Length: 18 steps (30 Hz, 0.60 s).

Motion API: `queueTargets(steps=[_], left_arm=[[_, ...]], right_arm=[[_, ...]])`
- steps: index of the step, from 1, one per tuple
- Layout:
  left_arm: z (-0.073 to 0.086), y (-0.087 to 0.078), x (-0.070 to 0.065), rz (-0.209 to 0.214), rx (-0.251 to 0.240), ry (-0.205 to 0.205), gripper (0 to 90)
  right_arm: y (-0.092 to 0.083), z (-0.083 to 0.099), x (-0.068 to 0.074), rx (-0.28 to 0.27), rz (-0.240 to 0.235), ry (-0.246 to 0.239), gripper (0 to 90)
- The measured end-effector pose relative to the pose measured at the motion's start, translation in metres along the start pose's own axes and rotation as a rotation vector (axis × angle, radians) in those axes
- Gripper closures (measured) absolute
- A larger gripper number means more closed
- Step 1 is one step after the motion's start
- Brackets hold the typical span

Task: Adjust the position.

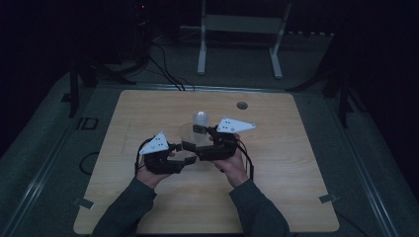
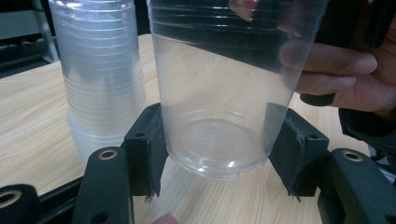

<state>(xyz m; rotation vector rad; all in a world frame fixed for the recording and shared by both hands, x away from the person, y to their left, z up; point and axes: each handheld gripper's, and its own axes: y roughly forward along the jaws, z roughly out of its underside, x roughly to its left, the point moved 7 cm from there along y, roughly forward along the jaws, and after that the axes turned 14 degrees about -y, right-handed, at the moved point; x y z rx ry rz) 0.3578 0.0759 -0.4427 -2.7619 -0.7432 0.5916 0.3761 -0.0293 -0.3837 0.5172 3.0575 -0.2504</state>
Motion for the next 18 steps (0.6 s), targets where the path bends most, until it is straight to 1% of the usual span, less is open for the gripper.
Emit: queueTargets(steps=[9,15,18], left_arm=[[0.001,0.0007,0.0004,0.006,0.002,-0.007,41.6],[0.0012,0.0007,0.0007,0.009,0.004,-0.005,41.5],[0.0015,0.0009,0.0006,0.011,0.004,-0.007,41.4]], right_arm=[[-0.0005,-0.0007,-0.0004,0.003,0.011,-0.014,25.6],[-0.0002,-0.0007,0.0002,0.005,0.013,-0.026,27.1],[-0.0002,-0.0005,0.0004,0.003,0.014,-0.021,27.1]])
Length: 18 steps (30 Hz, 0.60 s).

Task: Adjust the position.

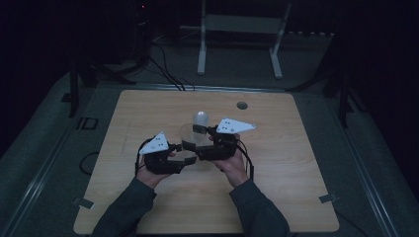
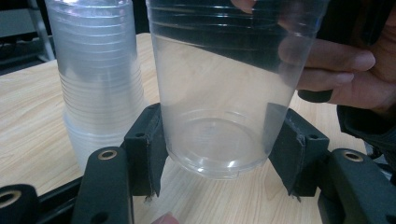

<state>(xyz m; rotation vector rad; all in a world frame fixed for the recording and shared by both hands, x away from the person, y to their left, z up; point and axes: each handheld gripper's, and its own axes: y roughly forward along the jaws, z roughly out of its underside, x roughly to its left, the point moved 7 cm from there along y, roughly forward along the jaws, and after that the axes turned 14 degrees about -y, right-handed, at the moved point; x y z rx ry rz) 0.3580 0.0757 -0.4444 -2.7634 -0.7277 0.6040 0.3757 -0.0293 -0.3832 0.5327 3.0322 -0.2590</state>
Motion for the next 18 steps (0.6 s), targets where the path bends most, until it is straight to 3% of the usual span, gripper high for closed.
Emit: queueTargets(steps=[8,13,18], left_arm=[[-0.001,0.0,-0.001,-0.007,0.001,0.003,36.4],[-0.004,-0.004,0.001,-0.02,-0.008,0.01,29.3],[-0.006,-0.01,0.004,-0.036,-0.016,0.019,28.7]], right_arm=[[-0.001,0.001,-0.001,-0.004,-0.004,0.007,28.1],[-0.002,0.001,-0.003,0.002,0.011,-0.006,28.1],[-0.004,0.002,-0.005,0.011,0.027,-0.016,28.1]])
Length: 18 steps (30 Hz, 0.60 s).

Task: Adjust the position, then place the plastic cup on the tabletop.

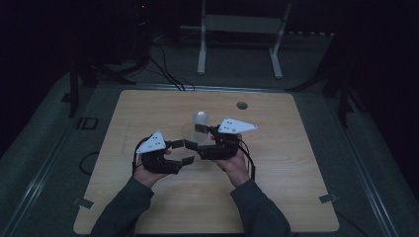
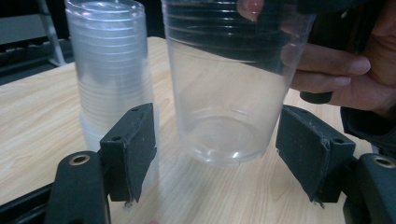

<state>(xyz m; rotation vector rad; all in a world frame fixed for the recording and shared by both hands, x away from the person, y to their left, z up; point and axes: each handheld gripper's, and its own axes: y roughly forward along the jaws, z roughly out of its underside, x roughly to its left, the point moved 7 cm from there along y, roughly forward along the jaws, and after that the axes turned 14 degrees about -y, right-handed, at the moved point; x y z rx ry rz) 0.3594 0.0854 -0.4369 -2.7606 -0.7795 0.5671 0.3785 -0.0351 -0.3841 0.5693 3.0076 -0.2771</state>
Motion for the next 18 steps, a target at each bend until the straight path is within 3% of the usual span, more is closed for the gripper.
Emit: queueTargets(steps=[18], left_arm=[[-0.005,-0.015,0.011,-0.047,-0.032,-0.017,28.8]], right_arm=[[-0.013,0.005,-0.009,0.025,0.048,-0.02,28.0]])
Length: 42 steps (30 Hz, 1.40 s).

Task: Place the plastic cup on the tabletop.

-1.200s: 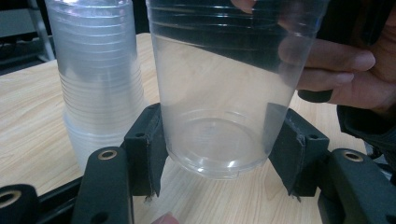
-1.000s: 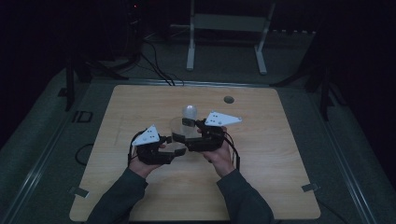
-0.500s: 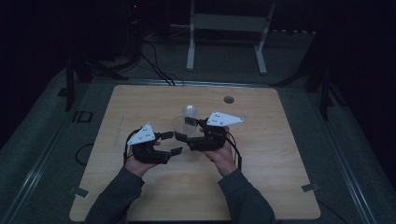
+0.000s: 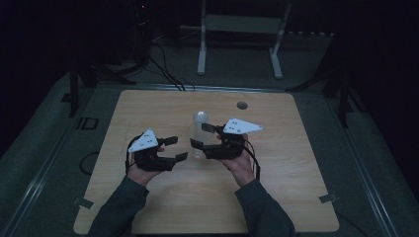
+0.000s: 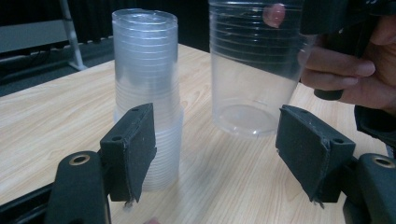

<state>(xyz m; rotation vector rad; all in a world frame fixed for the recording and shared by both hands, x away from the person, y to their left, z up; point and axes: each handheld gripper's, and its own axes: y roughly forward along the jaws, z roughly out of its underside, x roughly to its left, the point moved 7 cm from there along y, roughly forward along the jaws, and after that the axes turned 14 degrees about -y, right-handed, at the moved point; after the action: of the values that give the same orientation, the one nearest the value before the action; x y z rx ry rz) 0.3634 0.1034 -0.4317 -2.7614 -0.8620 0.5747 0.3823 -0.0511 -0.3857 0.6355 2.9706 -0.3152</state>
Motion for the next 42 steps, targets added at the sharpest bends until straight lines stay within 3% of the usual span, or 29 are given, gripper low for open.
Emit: queueTargets(steps=[16,42], left_arm=[[-0.001,-0.004,0.006,-0.032,-0.002,-0.017,30.3],[0.004,0.0,0.009,-0.041,0.018,-0.027,30.8]], right_arm=[[-0.006,0.002,-0.003,0.032,0.041,-0.044,28.1],[-0.026,0.01,-0.017,0.041,0.097,-0.028,28.0]])
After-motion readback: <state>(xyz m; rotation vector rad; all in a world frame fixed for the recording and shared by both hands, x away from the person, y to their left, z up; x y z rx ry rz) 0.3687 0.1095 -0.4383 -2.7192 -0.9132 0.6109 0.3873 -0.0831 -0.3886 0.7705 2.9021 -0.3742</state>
